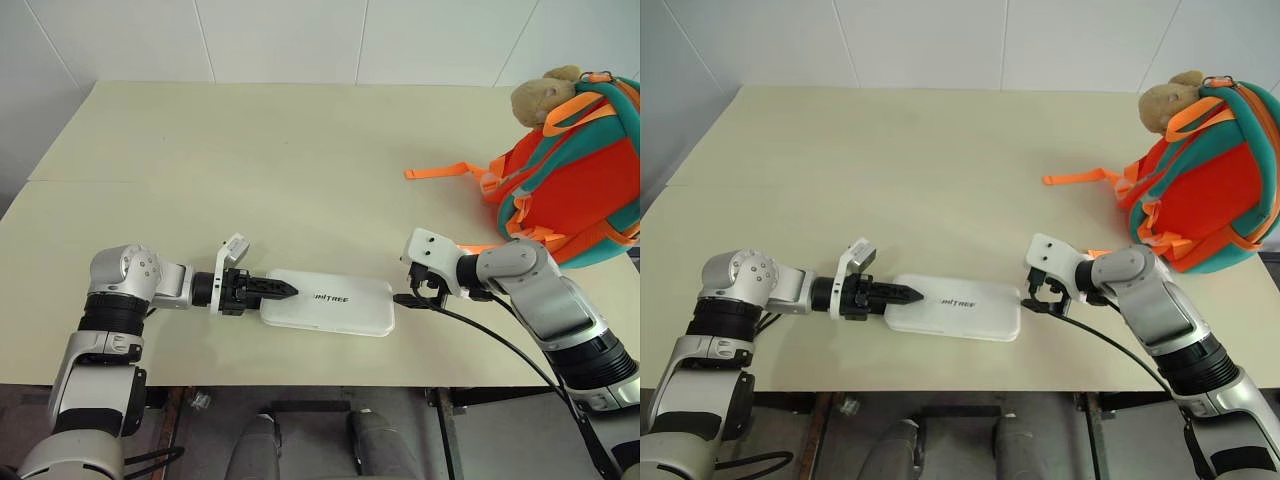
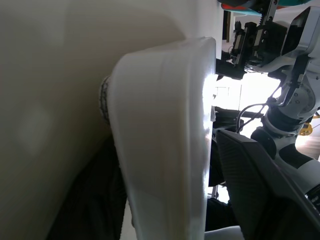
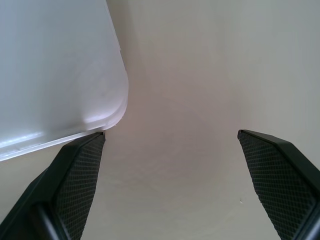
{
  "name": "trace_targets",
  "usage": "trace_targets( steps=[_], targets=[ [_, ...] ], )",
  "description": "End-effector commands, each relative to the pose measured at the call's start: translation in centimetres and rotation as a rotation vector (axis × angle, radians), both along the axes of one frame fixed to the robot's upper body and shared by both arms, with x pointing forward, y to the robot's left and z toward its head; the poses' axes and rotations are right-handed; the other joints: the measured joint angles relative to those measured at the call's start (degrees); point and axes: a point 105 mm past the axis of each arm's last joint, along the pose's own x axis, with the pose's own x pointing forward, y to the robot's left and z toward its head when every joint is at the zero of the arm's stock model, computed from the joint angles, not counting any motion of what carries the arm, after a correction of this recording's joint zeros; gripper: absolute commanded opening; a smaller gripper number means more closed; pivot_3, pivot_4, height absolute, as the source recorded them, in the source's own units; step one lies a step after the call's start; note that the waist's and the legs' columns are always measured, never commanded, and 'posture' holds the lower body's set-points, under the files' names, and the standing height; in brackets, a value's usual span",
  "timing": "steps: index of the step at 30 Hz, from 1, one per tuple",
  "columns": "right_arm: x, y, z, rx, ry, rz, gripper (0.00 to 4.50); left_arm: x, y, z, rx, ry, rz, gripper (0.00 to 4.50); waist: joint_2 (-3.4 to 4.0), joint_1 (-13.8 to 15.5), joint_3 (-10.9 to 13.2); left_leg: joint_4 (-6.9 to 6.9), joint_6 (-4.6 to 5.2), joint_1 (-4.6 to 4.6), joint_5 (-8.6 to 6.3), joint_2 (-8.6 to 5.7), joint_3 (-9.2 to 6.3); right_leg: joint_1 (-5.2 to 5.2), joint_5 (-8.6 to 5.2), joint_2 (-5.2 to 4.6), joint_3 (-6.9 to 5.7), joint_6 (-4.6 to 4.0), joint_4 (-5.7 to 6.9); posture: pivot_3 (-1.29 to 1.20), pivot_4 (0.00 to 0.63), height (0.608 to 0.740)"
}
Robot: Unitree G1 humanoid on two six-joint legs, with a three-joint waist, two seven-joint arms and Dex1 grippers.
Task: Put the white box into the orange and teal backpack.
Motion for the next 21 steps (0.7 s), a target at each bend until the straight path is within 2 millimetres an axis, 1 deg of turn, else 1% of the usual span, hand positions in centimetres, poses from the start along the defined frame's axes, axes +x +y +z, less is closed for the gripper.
trace_targets(
  steps=[1,3,8,12,15,16,18,20,21],
  targets=[
    [0.1,-1.0,1.4,0.034,-0.043,-0.041,4.5,-0.2,0.2,0.0,0.022,-0.028,-0.01,1.61,0.0,0.1,0.0,-0.01,0.0,0.0,0.0,0.0,0.0,0.0,0.0,0.0,0.0,0.0,-0.02,0.0,0.15,0.74],
    [0.1,-1.3,2.3,0.092,-0.052,-0.065,4.5,-0.3,0.6,0.1,0.036,-0.05,-0.014,1.29,0.0,0.1,0.0,-0.02,0.0,-0.01,0.0,0.0,0.0,0.02,0.0,-0.01,0.0,0.0,-0.05,0.0,0.15,0.74],
    [0.0,-2.3,3.8,0.203,-0.076,-0.129,4.5,-0.7,1.5,-0.4,0.096,-0.07,-0.024,1.27,0.0,-0.1,0.0,-0.13,-0.01,-0.02,0.0,0.01,0.0,-0.01,0.0,-0.01,0.0,0.0,-0.1,0.0,0.15,0.74],
    [0.0,-4.3,5.0,0.286,-0.11,-0.232,4.5,-0.6,2.2,-0.3,0.144,-0.106,-0.027,1.27,0.0,-0.1,0.0,-0.22,-0.01,0.01,0.0,0.02,0.0,-0.05,-0.02,0.0,0.0,-0.03,-0.11,0.0,0.15,0.74],
    [-0.2,-5.4,5.6,0.321,-0.126,-0.287,4.5,-0.4,2.6,0.4,0.148,-0.133,-0.024,1.27,0.0,-0.2,0.0,-0.24,-0.01,-0.01,0.0,0.02,0.0,-0.05,-0.02,-0.01,0.0,-0.04,-0.14,0.0,0.15,0.74],
    [-0.3,-6.0,5.9,0.337,-0.138,-0.317,4.5,-0.1,2.7,1.1,0.131,-0.156,-0.013,1.27,0.0,-0.2,0.0,-0.27,-0.01,0.0,0.0,0.02,0.0,-0.06,-0.02,-0.01,0.01,-0.04,-0.13,0.0,0.15,0.74],
    [-0.6,-7.7,6.8,0.369,-0.176,-0.393,4.5,0.6,2.8,3.4,0.062,-0.22,0.018,1.27,0.0,-0.1,0.0,-0.29,0.0,0.0,0.0,0.03,0.0,-0.09,-0.03,0.0,0.0,-0.06,-0.12,0.0,0.15,0.74],
    [-0.7,-9.2,7.8,0.398,-0.219,-0.466,4.5,1.1,2.8,5.9,-0.041,-0.282,0.045,1.27,-0.01,-0.1,0.0,-0.28,-0.01,-0.02,0.0,0.03,0.0,-0.11,-0.03,0.0,0.01,-0.06,-0.11,0.0,0.15,0.74],
    [-0.8,-9.5,8.2,0.408,-0.23,-0.488,4.5,1.2,2.7,6.8,-0.083,-0.302,0.054,1.27,-0.01,-0.1,0.0,-0.26,0.0,-0.04,0.0,0.02,0.0,-0.11,-0.03,-0.01,0.01,-0.06,-0.11,0.0,0.15,0.74]
  ],
)
